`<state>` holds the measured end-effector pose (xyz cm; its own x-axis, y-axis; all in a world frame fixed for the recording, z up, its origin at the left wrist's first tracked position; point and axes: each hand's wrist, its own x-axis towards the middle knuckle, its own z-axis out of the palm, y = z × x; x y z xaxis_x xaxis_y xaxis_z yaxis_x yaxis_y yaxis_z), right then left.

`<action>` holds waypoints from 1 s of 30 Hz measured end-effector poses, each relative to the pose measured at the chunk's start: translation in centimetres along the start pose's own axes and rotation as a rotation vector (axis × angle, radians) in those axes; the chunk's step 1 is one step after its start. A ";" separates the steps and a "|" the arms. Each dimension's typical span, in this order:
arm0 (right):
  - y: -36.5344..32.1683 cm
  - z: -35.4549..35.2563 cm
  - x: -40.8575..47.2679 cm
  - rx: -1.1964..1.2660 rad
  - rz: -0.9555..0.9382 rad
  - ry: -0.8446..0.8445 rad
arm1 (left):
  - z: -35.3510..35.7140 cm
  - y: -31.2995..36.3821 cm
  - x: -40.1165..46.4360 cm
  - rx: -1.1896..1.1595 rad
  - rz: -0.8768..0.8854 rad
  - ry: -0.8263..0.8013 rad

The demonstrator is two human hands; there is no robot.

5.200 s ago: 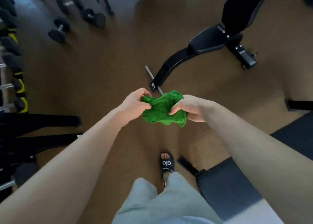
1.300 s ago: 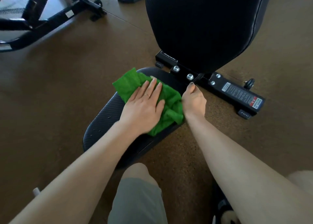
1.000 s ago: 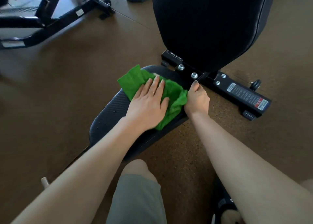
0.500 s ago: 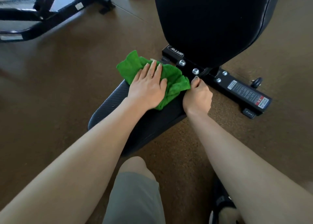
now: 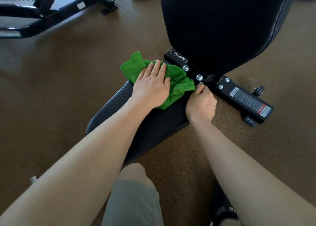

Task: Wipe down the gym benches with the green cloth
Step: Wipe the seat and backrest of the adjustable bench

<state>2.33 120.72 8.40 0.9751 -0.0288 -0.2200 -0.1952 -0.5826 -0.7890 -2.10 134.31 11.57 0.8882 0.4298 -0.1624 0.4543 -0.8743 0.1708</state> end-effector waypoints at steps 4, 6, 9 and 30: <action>-0.6 -0.6 -0.3 -0.096 -0.043 -0.068 | -0.3 -1.3 -6.4 0.003 0.004 -0.009; -1.2 -0.7 -0.6 -0.193 -0.106 -0.097 | -0.6 -2.3 -10.3 0.030 0.009 -0.017; -2.3 -0.1 -1.5 -0.338 -0.205 -0.137 | -0.8 -3.0 -10.9 0.046 -0.008 -0.003; -1.9 1.6 -1.8 -0.387 -0.260 0.092 | 0.1 -3.8 -10.6 0.052 -0.150 0.026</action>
<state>0.74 123.16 9.43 0.9951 0.0966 0.0219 0.0933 -0.8394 -0.5355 -13.24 133.11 12.50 0.8124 0.5616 -0.1569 0.5785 -0.8101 0.0957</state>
